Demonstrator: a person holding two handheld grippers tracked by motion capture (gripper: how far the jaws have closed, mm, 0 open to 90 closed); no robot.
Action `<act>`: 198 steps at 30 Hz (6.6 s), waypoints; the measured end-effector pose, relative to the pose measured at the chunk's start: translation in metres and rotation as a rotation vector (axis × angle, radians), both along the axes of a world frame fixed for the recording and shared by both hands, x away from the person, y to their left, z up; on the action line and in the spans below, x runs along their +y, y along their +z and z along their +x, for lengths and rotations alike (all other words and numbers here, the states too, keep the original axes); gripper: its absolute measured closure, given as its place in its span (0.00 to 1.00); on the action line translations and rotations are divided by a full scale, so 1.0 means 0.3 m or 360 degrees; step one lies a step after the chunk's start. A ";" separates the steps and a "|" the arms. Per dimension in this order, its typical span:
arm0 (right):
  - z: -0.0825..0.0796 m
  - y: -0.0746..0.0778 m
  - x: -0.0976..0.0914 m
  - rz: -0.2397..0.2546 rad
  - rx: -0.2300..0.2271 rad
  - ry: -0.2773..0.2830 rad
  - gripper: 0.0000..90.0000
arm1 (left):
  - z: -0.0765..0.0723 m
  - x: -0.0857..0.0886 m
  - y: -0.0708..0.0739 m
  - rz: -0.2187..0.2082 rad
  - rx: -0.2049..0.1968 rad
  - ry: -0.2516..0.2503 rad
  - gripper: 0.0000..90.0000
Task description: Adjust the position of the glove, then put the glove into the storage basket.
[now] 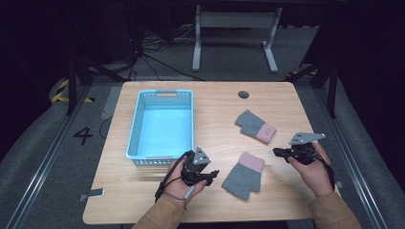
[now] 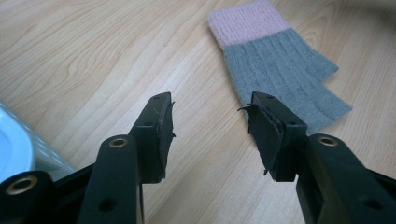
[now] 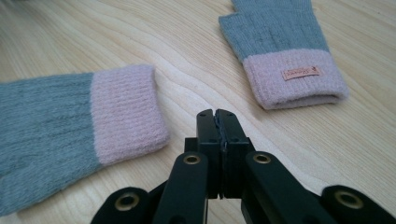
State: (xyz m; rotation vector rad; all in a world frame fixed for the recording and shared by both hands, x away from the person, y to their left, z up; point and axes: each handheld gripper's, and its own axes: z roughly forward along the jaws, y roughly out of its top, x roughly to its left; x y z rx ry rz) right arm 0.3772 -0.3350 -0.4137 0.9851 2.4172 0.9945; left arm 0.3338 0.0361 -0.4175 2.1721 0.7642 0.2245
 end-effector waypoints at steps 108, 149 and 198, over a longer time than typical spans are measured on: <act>-0.101 -0.024 -0.057 0.0063 0.0131 0.0222 0.99 | -0.017 -0.262 -0.116 0.0184 0.0226 -0.0258 1.00; -0.101 -0.031 -0.067 0.0088 0.0134 0.0208 1.00 | 0.020 -0.134 -0.033 -0.0020 0.0152 -0.0100 0.87; 0.319 -0.004 0.098 0.0135 -0.0005 -0.0403 0.40 | -0.066 0.013 -0.014 -0.0047 0.0104 0.0102 0.79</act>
